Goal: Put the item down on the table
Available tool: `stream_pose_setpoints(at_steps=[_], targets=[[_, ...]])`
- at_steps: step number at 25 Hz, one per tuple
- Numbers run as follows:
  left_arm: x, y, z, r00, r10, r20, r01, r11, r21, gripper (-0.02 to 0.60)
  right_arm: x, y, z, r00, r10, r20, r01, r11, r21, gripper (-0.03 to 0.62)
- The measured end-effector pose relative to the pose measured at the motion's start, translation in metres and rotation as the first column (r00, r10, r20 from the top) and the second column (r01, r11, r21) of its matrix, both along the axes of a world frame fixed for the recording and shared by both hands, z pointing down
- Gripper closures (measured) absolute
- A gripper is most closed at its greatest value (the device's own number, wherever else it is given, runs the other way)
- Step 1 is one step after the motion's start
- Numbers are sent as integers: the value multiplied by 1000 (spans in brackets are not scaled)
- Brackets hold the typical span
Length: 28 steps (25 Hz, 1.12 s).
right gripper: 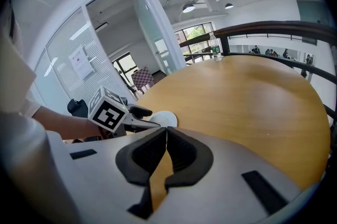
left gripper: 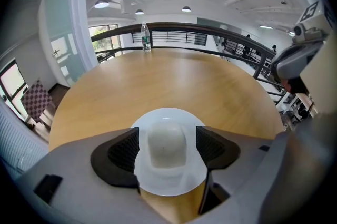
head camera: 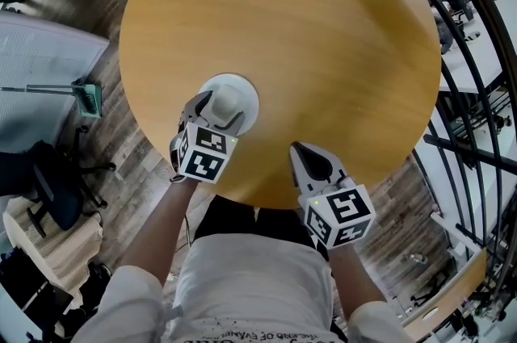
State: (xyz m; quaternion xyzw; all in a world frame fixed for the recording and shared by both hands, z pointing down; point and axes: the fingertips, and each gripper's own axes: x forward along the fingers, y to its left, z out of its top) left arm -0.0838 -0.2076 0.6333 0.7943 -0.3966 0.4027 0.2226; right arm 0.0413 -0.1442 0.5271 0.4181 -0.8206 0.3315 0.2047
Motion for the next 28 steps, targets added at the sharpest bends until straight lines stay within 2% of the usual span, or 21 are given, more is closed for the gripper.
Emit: stream_pose_setpoints(at_steps=[7, 10, 13, 18, 22, 28], targets=[[1, 25, -34, 999, -24, -45, 25, 1000, 18, 249, -2, 7, -17, 999, -36, -2, 36, 999, 34, 569], [7, 45, -55, 996, -26, -86, 26, 1000, 4, 263, 0, 12, -28, 999, -43, -2, 43, 998, 50, 569], [15, 56, -79, 990, -20, -137, 22, 1000, 17, 318, 4, 11, -34, 999, -41, -3, 41, 997, 63, 569], [12, 71, -112, 984, -14, -180, 26, 998, 64, 400, -1, 14, -53, 999, -47, 8, 46, 994, 94, 569], [6, 81, -132, 983, -54, -174, 72, 993, 98, 522, 5, 20, -69, 999, -48, 7, 47, 992, 117, 569], [9, 98, -153, 967, -69, -244, 92, 992, 83, 557, 6, 26, -77, 999, -45, 12, 43, 992, 122, 569]])
